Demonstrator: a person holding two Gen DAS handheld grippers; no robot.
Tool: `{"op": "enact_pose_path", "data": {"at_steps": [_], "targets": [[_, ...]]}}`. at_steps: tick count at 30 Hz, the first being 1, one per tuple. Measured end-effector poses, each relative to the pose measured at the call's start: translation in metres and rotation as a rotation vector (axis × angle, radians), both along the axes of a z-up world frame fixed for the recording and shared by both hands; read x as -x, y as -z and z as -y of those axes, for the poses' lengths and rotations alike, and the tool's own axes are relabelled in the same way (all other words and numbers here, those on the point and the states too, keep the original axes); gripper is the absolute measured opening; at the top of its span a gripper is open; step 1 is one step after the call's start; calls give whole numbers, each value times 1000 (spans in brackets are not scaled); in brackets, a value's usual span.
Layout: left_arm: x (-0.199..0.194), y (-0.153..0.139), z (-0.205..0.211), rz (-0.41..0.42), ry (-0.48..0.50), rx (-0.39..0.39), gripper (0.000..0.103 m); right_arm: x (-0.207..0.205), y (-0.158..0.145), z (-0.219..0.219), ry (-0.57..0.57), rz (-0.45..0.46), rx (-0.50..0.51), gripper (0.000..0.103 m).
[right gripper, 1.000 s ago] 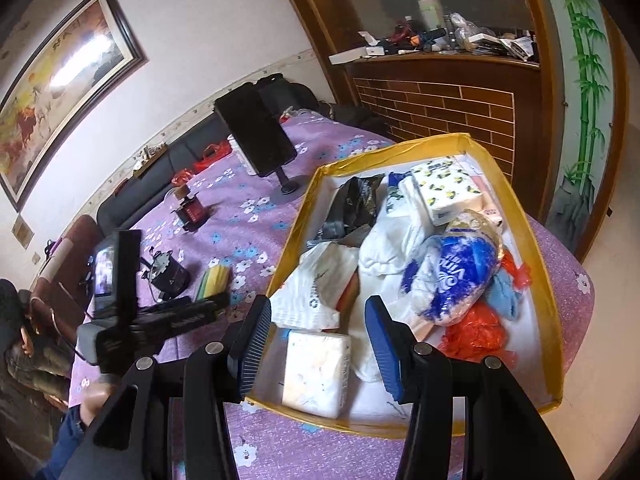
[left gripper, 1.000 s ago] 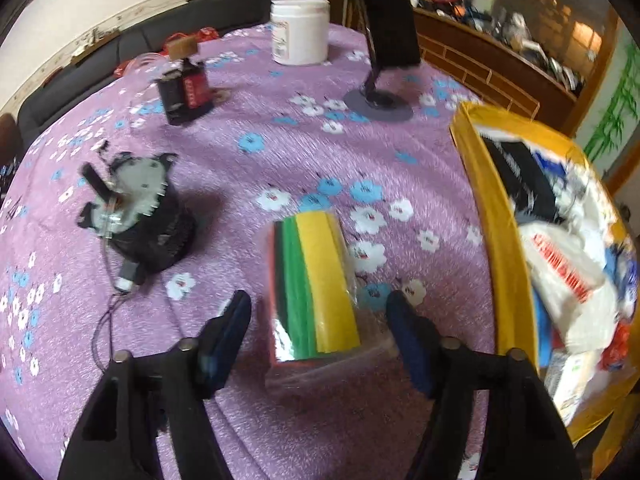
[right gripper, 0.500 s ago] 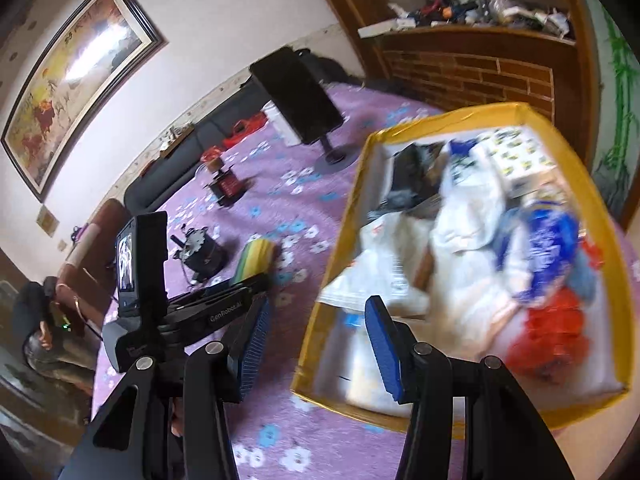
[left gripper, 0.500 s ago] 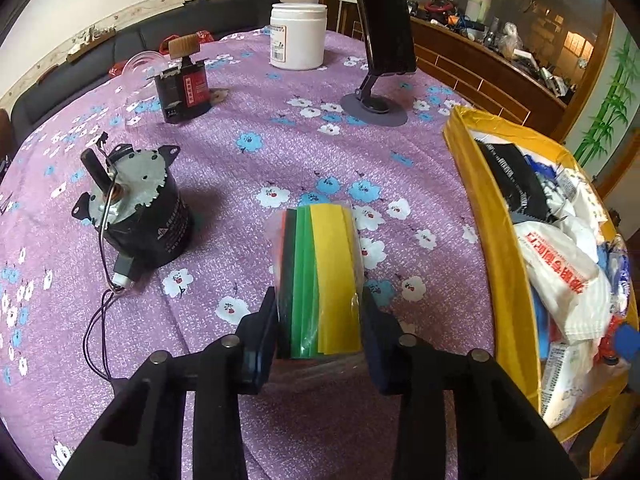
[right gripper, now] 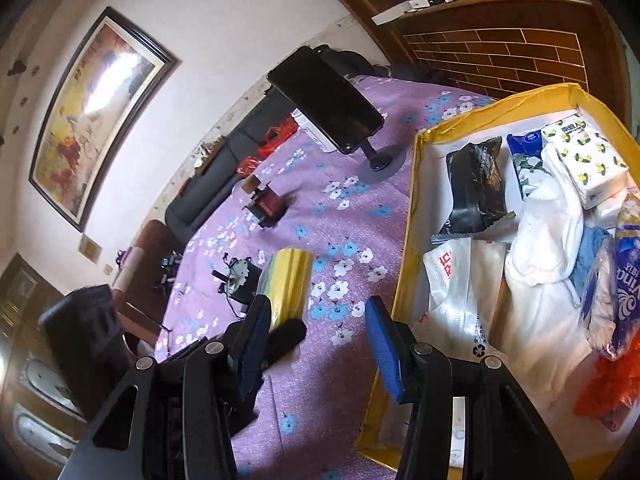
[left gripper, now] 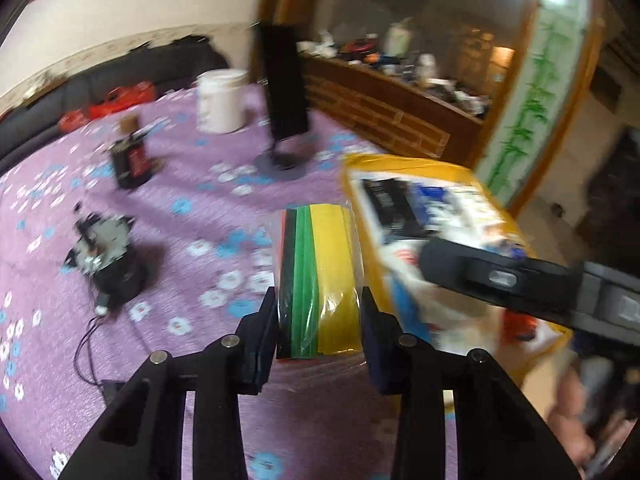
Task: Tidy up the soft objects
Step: 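Carry the striped pack toward the tray with the left gripper while the right gripper approaches it, then grasp the striped pack with the right gripper while the left gripper opens to release it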
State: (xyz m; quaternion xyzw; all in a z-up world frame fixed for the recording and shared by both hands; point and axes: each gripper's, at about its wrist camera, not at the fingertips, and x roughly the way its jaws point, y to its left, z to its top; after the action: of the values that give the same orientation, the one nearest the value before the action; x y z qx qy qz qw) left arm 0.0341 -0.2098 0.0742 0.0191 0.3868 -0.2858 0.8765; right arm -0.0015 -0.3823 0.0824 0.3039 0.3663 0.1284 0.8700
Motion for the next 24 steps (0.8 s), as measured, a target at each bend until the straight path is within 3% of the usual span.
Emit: {"op": "enact_pose_path", "data": {"at_steps": [6,8,9,13,24], "targets": [[26,-8,22,61,135,11,36,2,5,9,-8,4,-66,53],[33,-8,27,76,163,9,36,5,6,10,-19,10,-89,43],[35,-7,29,78,179,8,36,7,6,10,-25,17,-95,31],[45,-2,38,107,203,-18,36,18,5,11,-25,42,-55,26],[74,8,61,201,233,-118,37,47,16,29,-8,95,-63,25]]}}
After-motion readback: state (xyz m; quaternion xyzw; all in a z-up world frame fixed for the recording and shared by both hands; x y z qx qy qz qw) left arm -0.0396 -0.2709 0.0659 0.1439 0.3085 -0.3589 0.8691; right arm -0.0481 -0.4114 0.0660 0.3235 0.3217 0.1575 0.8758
